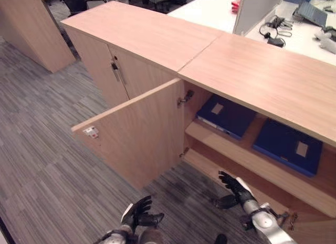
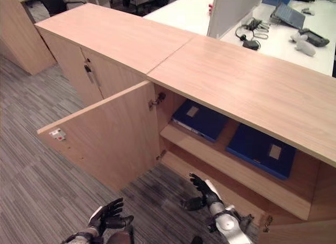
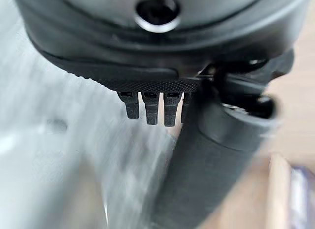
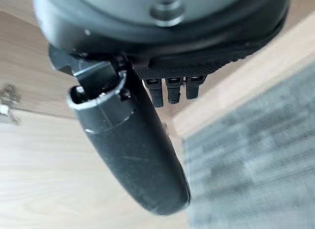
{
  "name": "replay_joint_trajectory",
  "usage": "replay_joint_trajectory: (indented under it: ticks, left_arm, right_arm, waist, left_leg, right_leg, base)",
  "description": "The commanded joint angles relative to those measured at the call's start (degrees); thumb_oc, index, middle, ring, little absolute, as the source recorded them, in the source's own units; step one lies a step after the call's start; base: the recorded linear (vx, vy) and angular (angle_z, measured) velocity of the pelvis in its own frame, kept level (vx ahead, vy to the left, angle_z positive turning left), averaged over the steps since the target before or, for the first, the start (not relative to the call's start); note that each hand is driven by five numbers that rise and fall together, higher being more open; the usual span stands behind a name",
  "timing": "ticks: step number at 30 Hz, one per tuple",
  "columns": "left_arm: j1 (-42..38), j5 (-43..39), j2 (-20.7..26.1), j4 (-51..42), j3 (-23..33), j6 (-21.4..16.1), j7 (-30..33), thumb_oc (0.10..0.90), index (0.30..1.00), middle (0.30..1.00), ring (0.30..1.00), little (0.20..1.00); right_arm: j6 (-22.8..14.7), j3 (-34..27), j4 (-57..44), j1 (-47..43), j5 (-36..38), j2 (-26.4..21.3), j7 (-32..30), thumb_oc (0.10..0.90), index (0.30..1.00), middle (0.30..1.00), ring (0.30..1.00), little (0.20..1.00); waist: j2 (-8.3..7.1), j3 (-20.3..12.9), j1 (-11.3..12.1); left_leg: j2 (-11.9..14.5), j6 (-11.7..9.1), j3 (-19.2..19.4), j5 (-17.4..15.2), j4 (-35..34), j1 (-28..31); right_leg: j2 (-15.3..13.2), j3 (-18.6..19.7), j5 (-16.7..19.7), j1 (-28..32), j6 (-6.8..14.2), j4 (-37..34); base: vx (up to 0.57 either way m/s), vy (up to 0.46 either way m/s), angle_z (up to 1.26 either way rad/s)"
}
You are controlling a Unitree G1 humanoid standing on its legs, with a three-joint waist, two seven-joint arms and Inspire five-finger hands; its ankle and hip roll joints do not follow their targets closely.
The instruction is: Put the empty folder in the office cabinet
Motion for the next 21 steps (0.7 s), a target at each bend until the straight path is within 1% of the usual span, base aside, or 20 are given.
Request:
replay_joint_trajectory:
  ticks: [1, 4, 5, 7, 8, 9, 10, 11, 12, 13, 14, 15, 16, 18, 20, 21]
  left_arm:
    - [-0.01, -3.84, 2.82, -7.56, 1.89, -2.33, -1.73, 0.8, 0.9, 0.9, 0.9, 0.9]
    - [0.46, -3.57, 3.99, -10.79, 1.9, -2.09, -2.71, 0.8, 0.9, 0.9, 0.9, 0.9]
    - [-0.31, -3.22, 4.41, -9.71, 2.0, -1.97, -3.42, 0.8, 0.9, 0.9, 0.9, 0.9]
    - [-0.03, -4.22, 4.66, -12.34, 2.78, -2.13, -3.31, 0.8, 0.9, 0.9, 0.9, 0.9]
    - [0.01, -4.23, 4.7, -12.42, 2.81, -2.08, -3.31, 0.8, 0.9, 0.9, 0.9, 0.9]
    - [-0.35, -4.92, 5.3, -13.33, 2.96, -2.25, -3.46, 0.8, 0.9, 0.9, 0.9, 0.9]
    - [-1.03, -5.29, 5.31, -13.0, 2.68, -2.42, -3.3, 0.8, 0.9, 0.9, 0.9, 0.9]
    - [-1.65, -5.7, 5.22, -13.34, 2.34, -2.59, -3.28, 0.8, 0.9, 0.9, 0.9, 0.9]
    - [-2.0, -6.12, 5.21, -13.77, 1.73, -2.63, -3.32, 0.8, 0.9, 0.9, 0.9, 0.9]
    - [-2.17, -6.28, 5.12, -14.01, 1.47, -2.65, -3.43, 0.8, 0.9, 0.9, 0.9, 0.9]
    - [-2.22, -6.53, 5.24, -14.44, 1.4, -2.79, -3.65, 0.8, 0.9, 0.9, 0.9, 0.9]
    - [-2.17, -6.11, 5.42, -14.6, 1.29, -2.88, -3.83, 0.8, 0.9, 0.9, 0.9, 0.9]
    - [-2.22, -5.71, 5.47, -14.84, 1.34, -3.09, -3.75, 0.8, 0.9, 0.9, 0.9, 0.9]
    - [-2.19, -5.72, 5.29, -15.27, 1.62, -3.16, -3.59, 0.8, 0.9, 0.9, 0.9, 0.9]
    - [-1.51, -6.16, 4.54, -16.3, 2.36, -3.25, -3.49, 0.8, 0.9, 0.9, 0.9, 0.9]
    - [-1.45, -6.16, 4.54, -16.34, 2.35, -3.23, -3.49, 0.8, 0.9, 0.9, 0.9, 0.9]
  right_arm:
    - [-5.15, -2.95, -2.13, -5.17, 1.53, 0.54, 0.29, 0.8, 0.9, 0.9, 0.9, 0.9]
    - [-4.4, -4.64, -1.61, -4.77, 1.67, 2.26, 0.02, 0.8, 0.9, 0.9, 0.9, 0.9]
    - [-4.18, -4.89, -1.1, -5.23, 1.72, 3.62, -0.09, 0.8, 0.9, 0.9, 0.9, 0.9]
    - [-3.79, -4.86, -0.36, -6.21, 1.5, 4.8, -0.55, 0.8, 0.9, 0.9, 0.9, 0.9]
    - [-3.79, -4.84, -0.34, -6.23, 1.5, 4.84, -0.55, 0.8, 0.9, 0.9, 0.9, 0.9]
    - [-3.6, -4.89, -0.17, -6.39, 1.59, 6.06, -0.84, 0.8, 0.9, 0.9, 0.9, 0.9]
    - [-3.74, -4.95, -0.04, -6.26, 2.15, 6.53, -0.95, 0.8, 0.9, 0.9, 0.9, 0.9]
    - [-3.84, -4.98, 0.03, -6.17, 2.78, 6.71, -0.94, 0.8, 0.9, 0.9, 0.9, 0.9]
    - [-3.95, -4.89, 0.26, -5.97, 3.36, 6.45, -0.82, 0.8, 0.9, 0.9, 0.9, 0.9]
    - [-4.09, -4.71, 0.23, -5.57, 3.43, 6.28, -0.52, 0.8, 0.9, 0.9, 0.9, 0.9]
    - [-4.22, -4.93, 0.03, -5.25, 3.61, 5.95, -0.31, 0.8, 0.9, 0.9, 0.9, 0.9]
    - [-4.42, -5.19, -0.48, -4.2, 3.58, 5.75, 0.03, 0.8, 0.9, 0.9, 0.9, 0.9]
    - [-4.2, -5.12, 0.07, -2.85, 2.83, 5.63, 0.58, 0.8, 0.9, 0.9, 0.9, 0.9]
    - [-3.92, -5.13, 0.58, -2.25, 2.46, 5.58, 0.84, 0.8, 0.9, 0.9, 0.9, 0.9]
    - [-3.7, -5.8, 1.49, -0.23, 2.54, 5.81, 1.29, 0.8, 0.9, 0.9, 0.9, 0.9]
    - [-3.71, -5.79, 1.49, -0.19, 2.55, 5.81, 1.3, 0.8, 0.9, 0.9, 0.9, 0.9]
  waist:
    - [1.27, -2.53, 2.42]
    - [0.4, -2.64, 3.68]
    - [-0.19, -2.4, 4.52]
    - [-0.2, -1.62, 5.7]
    - [-0.31, -1.6, 5.74]
    - [-0.67, -1.0, 6.09]
    - [-0.62, -0.66, 5.62]
    - [-0.37, -0.64, 4.82]
    - [0.16, -0.71, 3.75]
    - [0.28, -0.49, 3.13]
    - [0.18, -0.74, 2.97]
    - [0.02, -1.2, 2.93]
    - [-0.04, -1.84, 2.59]
    - [-0.16, -2.13, 2.49]
    - [-0.49, -3.25, 2.84]
    - [-0.47, -3.25, 2.79]
  left_leg:
    - [1.56, -1.35, -0.22, 3.18, -8.4, 6.4]
    - [-0.23, -0.07, -1.62, 2.37, -8.48, 5.48]
    - [-1.8, 1.14, -2.29, 1.61, -8.73, 5.16]
    - [-2.92, 2.41, -2.24, 0.87, -8.84, 5.26]
    - [-3.04, 2.47, -2.17, 0.86, -8.83, 5.27]
    - [-4.3, 3.36, -3.23, 1.07, -9.13, 4.92]
    - [-4.64, 3.55, -4.21, 1.25, -9.67, 5.29]
    - [-5.16, 3.84, -5.47, 1.61, -10.47, 5.61]
    - [-5.69, 4.2, -6.88, 2.37, -11.49, 5.82]
    - [-6.56, 4.5, -8.58, 2.47, -11.8, 6.08]
    - [-7.24, 4.76, -10.04, 2.69, -12.28, 5.94]
    - [-7.77, 4.93, -11.23, 2.79, -12.98, 6.05]
    - [-7.75, 4.88, -12.08, 2.98, -13.89, 6.37]
    - [-7.7, 4.84, -12.26, 2.99, -14.11, 6.62]
    - [-7.65, 4.69, -12.82, 2.87, -14.46, 7.07]
    - [-7.65, 4.68, -12.87, 2.86, -14.46, 7.12]
  right_leg:
    - [3.6, 0.57, -6.1, -3.46, 0.28, 6.25]
    - [1.87, -0.7, -5.7, -2.75, 1.02, 7.52]
    - [0.17, -1.2, -5.52, -3.33, 1.6, 10.27]
    - [-2.09, -1.99, -4.3, -4.76, 2.7, 14.4]
    - [-2.25, -1.88, -4.37, -4.88, 2.76, 14.59]
    - [-3.16, -0.26, -2.05, -6.21, 4.39, 17.18]
    - [-1.68, 3.44, -2.68, -6.75, 4.8, 17.31]
    - [1.07, 8.44, -4.33, -7.61, 4.5, 16.67]
    - [5.05, 14.25, -6.3, -9.08, 3.95, 16.05]
    - [7.31, 18.13, -7.9, -9.05, 4.01, 15.13]
    - [8.05, 19.49, -7.81, -7.92, 3.25, 12.59]
    - [8.15, 19.47, -8.12, -6.36, 2.48, 10.68]
    - [8.5, 19.99, -7.97, -5.31, 2.38, 9.09]
    - [8.44, 20.41, -7.51, -4.69, 2.35, 7.84]
    - [7.96, 20.03, -6.89, -2.55, 2.18, 4.76]
    - [7.97, 19.96, -6.85, -2.42, 2.17, 4.64]
  base:
    - [0.02, 0.164, 0.66]
    - [0.0, 0.17, 0.73]
    - [-0.03, 0.236, 0.84]
    - [-0.03, 0.185, 0.42]
    - [-0.02, 0.134, 0.31]
    - [0.0, 0.099, 0.27]
    - [0.0, 0.149, 0.35]
    - [0.03, 0.146, 0.37]
    - [0.05, 0.159, 0.41]
    - [0.08, 0.106, 0.76]
    - [0.09, 0.027, 1.11]
    - [0.12, -0.062, 1.07]
    - [0.09, -0.063, 0.65]
    - [0.07, -0.051, 0.47]
    - [0.09, -0.042, 0.41]
    - [0.07, -0.025, 0.07]
